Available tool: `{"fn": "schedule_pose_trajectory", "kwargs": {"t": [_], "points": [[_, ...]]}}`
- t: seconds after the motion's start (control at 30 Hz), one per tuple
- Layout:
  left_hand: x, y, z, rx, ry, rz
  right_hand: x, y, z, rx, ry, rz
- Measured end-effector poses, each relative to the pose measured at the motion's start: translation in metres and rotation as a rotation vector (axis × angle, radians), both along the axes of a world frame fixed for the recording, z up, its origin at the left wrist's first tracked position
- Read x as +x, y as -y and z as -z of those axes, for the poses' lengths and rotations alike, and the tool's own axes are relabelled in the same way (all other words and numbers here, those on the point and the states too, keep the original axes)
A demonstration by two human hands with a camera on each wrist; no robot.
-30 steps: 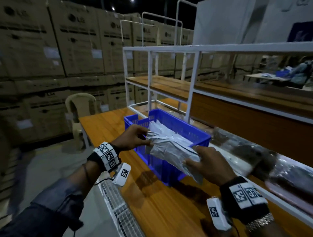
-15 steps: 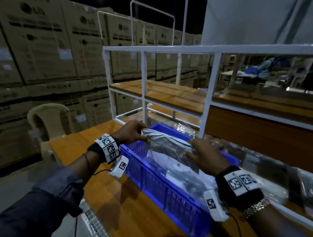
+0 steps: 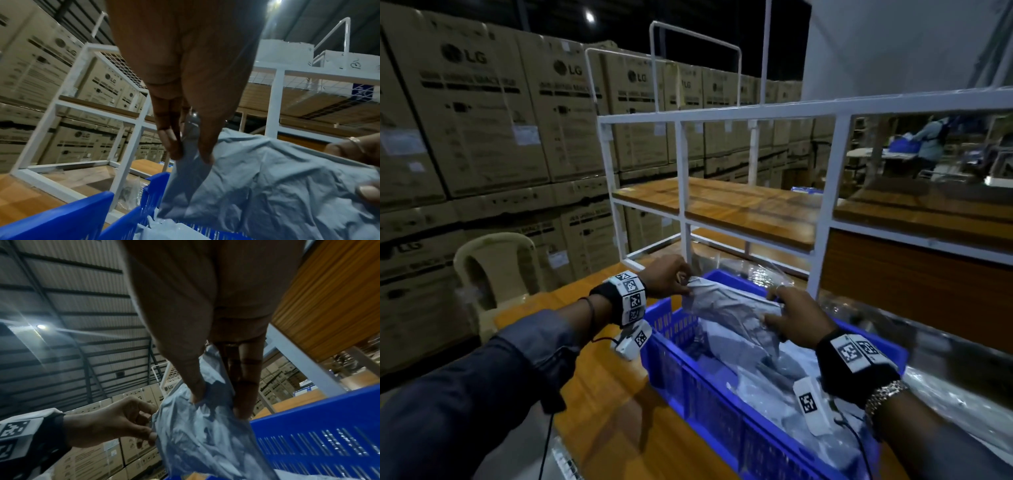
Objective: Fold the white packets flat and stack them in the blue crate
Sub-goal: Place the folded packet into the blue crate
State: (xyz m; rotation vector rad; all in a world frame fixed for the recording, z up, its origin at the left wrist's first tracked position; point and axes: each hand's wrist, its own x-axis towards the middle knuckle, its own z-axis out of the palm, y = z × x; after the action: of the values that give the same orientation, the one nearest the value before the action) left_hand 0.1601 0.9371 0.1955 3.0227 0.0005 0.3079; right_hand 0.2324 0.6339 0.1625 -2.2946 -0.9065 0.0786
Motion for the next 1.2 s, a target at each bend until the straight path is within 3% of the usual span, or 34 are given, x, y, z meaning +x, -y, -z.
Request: {"fn": "schedule_pose_trajectory", "kwargs": {"t": [0.23, 0.53, 0.67, 0.83, 1.1, 1.2], "points": [[0.068, -0.043, 0.013, 0.07, -0.347, 0.17, 0.044, -0.027, 0.012, -0.117, -0.089, 0.139], [0.145, -0.059, 0.057, 0.236, -0.477, 0.446, 0.062, -0.064, 0.084, -0.181, -0.251, 0.393], [0.164, -0.044, 0.072, 0.488, -0.543, 0.577, 0.066, -0.076, 0.113, -0.249, -0.236, 0.441], [0.186, -0.025, 0.082, 0.69, -0.541, 0.639, 0.068, -0.085, 0.129, -0.286, -0.233, 0.537], [0.192, 0.006, 0.098, 0.815, -0.577, 0.788, 0.071, -0.081, 0.145, -0.47, -0.192, 0.516], [0.183, 0.01, 0.104, 0.856, -0.443, 0.89, 0.071, -0.083, 0.146, -0.554, -0.134, 0.484]]}}
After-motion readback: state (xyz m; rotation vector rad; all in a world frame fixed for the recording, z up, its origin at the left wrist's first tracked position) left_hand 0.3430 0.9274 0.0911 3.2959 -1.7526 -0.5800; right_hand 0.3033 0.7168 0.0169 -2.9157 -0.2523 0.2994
